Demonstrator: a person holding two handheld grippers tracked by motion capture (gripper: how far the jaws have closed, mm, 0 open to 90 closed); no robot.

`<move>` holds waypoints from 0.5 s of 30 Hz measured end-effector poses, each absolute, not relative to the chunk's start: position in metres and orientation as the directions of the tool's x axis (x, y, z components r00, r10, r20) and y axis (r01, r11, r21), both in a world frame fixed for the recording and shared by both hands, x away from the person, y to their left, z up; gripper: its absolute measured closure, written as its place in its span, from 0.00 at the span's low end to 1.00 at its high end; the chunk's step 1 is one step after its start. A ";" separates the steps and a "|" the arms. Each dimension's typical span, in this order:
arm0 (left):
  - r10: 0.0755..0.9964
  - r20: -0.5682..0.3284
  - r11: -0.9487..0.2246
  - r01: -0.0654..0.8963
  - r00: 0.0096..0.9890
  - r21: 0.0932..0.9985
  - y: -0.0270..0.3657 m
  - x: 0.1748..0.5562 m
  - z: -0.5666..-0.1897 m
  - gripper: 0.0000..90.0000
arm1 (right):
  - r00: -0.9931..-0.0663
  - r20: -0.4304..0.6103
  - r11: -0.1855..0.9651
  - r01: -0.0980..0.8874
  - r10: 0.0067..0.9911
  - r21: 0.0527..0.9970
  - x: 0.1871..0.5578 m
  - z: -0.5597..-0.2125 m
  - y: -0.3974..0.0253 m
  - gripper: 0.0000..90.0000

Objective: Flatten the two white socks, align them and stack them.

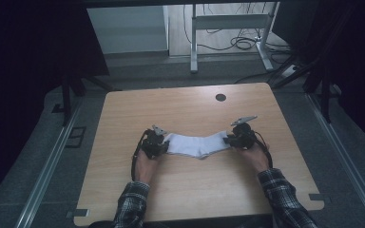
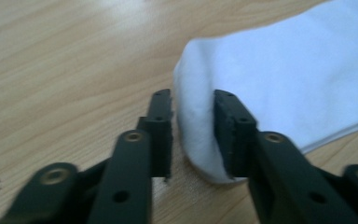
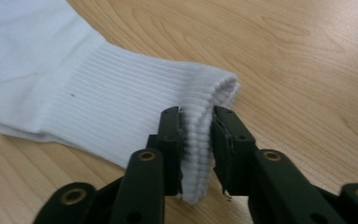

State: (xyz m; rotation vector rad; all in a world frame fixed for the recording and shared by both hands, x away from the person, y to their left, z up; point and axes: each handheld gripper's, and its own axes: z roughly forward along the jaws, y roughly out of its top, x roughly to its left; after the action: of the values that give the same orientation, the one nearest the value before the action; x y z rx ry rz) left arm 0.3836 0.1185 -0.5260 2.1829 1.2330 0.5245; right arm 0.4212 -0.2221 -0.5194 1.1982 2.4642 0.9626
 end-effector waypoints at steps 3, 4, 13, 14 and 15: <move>0.869 0.056 -0.406 0.646 0.491 0.646 0.120 0.383 -0.531 0.63 | -0.638 0.074 0.449 0.614 0.766 0.649 0.423 -0.524 -0.225 0.69; 0.879 0.030 -0.378 0.659 0.476 0.650 0.123 0.384 -0.532 0.58 | -0.634 0.083 0.441 0.619 0.769 0.650 0.423 -0.525 -0.226 0.65; 0.899 -0.051 -0.297 0.690 0.435 0.661 0.134 0.387 -0.535 0.36 | -0.625 0.082 0.428 0.618 0.776 0.659 0.425 -0.525 -0.229 0.54; 0.898 -0.057 -0.292 0.689 0.436 0.664 0.134 0.386 -0.535 0.35 | -0.626 0.084 0.427 0.617 0.775 0.661 0.424 -0.524 -0.229 0.53; 0.897 -0.061 -0.289 0.685 0.438 0.668 0.135 0.386 -0.534 0.34 | -0.628 0.085 0.427 0.616 0.774 0.662 0.424 -0.524 -0.229 0.52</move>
State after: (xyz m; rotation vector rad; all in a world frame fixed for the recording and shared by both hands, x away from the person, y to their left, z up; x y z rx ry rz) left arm 0.3858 0.1348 -0.5339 2.0659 1.3239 0.4362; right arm 0.4236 -0.2290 -0.5239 1.2157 2.4488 0.9883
